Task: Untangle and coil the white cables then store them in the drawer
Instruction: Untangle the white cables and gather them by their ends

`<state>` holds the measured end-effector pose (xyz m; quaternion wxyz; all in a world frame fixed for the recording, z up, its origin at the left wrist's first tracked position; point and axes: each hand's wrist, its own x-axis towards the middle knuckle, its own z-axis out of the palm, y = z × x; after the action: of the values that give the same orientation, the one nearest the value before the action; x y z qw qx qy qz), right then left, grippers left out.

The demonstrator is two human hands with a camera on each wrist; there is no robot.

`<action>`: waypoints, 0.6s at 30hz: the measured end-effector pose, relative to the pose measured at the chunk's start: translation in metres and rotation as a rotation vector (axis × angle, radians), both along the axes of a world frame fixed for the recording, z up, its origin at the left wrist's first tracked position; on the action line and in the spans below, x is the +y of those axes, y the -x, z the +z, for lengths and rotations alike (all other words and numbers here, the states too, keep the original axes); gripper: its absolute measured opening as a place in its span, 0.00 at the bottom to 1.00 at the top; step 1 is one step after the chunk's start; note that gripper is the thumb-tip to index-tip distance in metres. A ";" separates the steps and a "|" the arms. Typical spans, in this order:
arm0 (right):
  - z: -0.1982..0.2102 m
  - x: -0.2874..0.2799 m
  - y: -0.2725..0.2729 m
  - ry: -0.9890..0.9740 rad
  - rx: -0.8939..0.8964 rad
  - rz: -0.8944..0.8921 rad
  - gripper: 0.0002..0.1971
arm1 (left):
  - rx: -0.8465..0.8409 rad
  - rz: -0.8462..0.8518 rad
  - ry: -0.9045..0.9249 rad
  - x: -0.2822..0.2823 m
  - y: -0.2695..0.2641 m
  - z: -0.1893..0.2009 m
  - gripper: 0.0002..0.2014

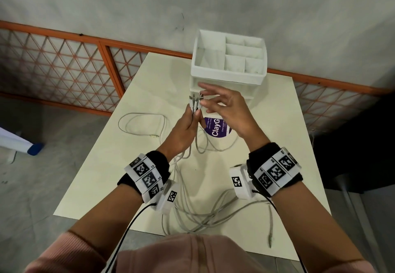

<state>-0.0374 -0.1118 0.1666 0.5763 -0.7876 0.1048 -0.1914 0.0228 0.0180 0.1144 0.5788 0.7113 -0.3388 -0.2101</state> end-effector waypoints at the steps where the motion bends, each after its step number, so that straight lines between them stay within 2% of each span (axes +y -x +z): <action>1: 0.000 0.001 -0.001 0.027 0.005 0.003 0.16 | -0.014 -0.025 -0.002 -0.001 0.002 0.001 0.11; 6: -0.004 -0.002 -0.004 0.059 0.033 -0.028 0.11 | 0.006 -0.104 -0.007 0.000 0.003 0.006 0.14; 8: 0.000 -0.002 -0.003 0.061 0.028 -0.031 0.11 | 0.013 -0.129 -0.008 0.000 0.003 0.009 0.10; 11: -0.001 0.005 0.000 -0.043 0.008 -0.055 0.19 | 0.082 -0.106 0.072 -0.001 0.004 0.021 0.12; 13: -0.010 0.009 0.003 -0.209 0.091 0.045 0.28 | 0.133 -0.061 0.138 -0.003 -0.001 0.031 0.14; 14: -0.015 0.011 0.006 -0.281 0.162 0.140 0.27 | 0.155 -0.047 0.166 -0.004 -0.003 0.037 0.16; 16: -0.026 0.017 0.009 -0.304 0.316 0.370 0.20 | 0.238 -0.046 0.255 -0.004 -0.007 0.048 0.17; 18: -0.035 0.027 0.010 -0.161 0.409 0.528 0.09 | 0.293 -0.061 0.323 -0.002 -0.013 0.058 0.17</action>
<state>-0.0477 -0.0847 0.1317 0.6333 -0.7617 0.0255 0.1350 0.0359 0.0158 0.1723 0.7218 0.5605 -0.3018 -0.2718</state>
